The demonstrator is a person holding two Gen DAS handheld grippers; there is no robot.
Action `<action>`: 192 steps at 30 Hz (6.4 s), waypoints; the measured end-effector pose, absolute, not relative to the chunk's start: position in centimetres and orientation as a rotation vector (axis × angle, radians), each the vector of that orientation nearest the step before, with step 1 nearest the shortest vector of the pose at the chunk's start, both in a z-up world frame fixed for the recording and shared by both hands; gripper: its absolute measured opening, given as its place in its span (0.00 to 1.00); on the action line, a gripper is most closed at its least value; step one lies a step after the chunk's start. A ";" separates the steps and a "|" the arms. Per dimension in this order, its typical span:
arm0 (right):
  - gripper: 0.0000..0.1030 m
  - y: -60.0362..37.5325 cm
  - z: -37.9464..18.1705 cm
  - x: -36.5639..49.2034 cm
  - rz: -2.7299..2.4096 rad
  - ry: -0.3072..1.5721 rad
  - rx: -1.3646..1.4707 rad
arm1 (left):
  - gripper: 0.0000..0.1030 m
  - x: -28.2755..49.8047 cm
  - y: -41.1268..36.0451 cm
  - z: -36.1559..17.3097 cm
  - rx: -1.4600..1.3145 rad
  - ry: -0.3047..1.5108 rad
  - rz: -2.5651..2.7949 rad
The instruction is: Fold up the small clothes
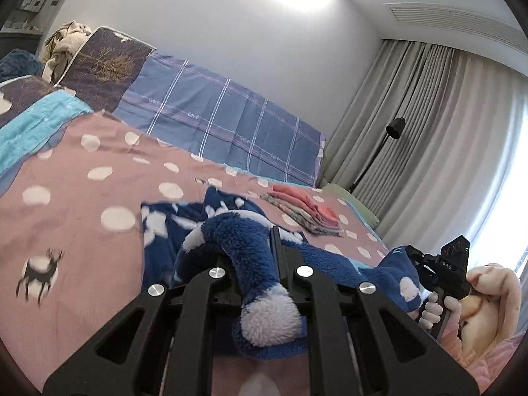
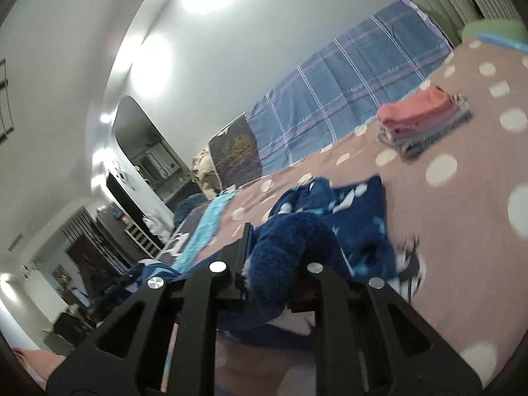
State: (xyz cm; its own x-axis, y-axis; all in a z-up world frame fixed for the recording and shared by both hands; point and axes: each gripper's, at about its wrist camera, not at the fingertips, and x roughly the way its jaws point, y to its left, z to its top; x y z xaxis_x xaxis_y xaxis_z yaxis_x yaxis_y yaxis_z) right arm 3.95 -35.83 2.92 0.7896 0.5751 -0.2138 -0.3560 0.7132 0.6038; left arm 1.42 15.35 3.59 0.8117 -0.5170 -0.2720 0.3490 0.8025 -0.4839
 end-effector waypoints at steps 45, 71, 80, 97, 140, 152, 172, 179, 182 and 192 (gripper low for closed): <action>0.53 -24.5 -6.2 30.7 0.492 0.869 0.025 | 0.50 28.1 9.6 -6.2 0.064 0.842 -0.296; 0.10 -35.2 -3.6 38.2 0.455 0.712 0.480 | 0.11 37.2 16.7 -4.3 -0.408 0.770 -0.290; 0.33 -32.3 -7.8 39.0 0.141 0.899 0.124 | 0.33 37.1 14.6 -8.7 -0.169 0.930 -0.184; 0.56 -30.1 -9.0 17.1 0.233 0.809 0.149 | 0.80 16.9 17.0 -11.0 -0.293 0.884 -0.174; 0.61 -37.1 -7.1 6.1 0.259 0.673 0.514 | 0.51 7.6 11.2 -0.1 0.001 0.639 0.071; 0.08 -41.5 -8.2 17.3 0.377 0.834 0.586 | 0.56 9.1 -17.1 -3.4 0.231 0.851 -0.707; 0.37 -38.6 -11.0 27.3 0.437 0.985 0.431 | 0.14 9.8 -18.0 -6.6 0.283 1.018 -0.630; 0.37 -39.5 -11.4 27.3 0.453 0.986 0.441 | 0.14 9.5 -16.4 -6.8 0.160 1.049 -0.662; 0.44 -38.7 -11.3 27.3 0.504 0.995 0.393 | 0.13 9.6 -16.3 -6.7 0.158 1.045 -0.669; 0.10 -35.8 -11.5 30.4 0.593 0.973 0.460 | 0.18 10.5 -19.2 -8.0 0.247 1.047 -0.739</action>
State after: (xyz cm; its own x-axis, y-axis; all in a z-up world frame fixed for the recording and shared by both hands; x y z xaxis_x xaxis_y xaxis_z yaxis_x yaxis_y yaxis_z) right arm 30.36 -35.80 -11.52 0.4283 0.6515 -0.6262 -0.2573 0.7522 0.6066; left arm 10.49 -19.24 -7.98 0.2887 -0.4345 -0.8532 0.6581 0.7373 -0.1527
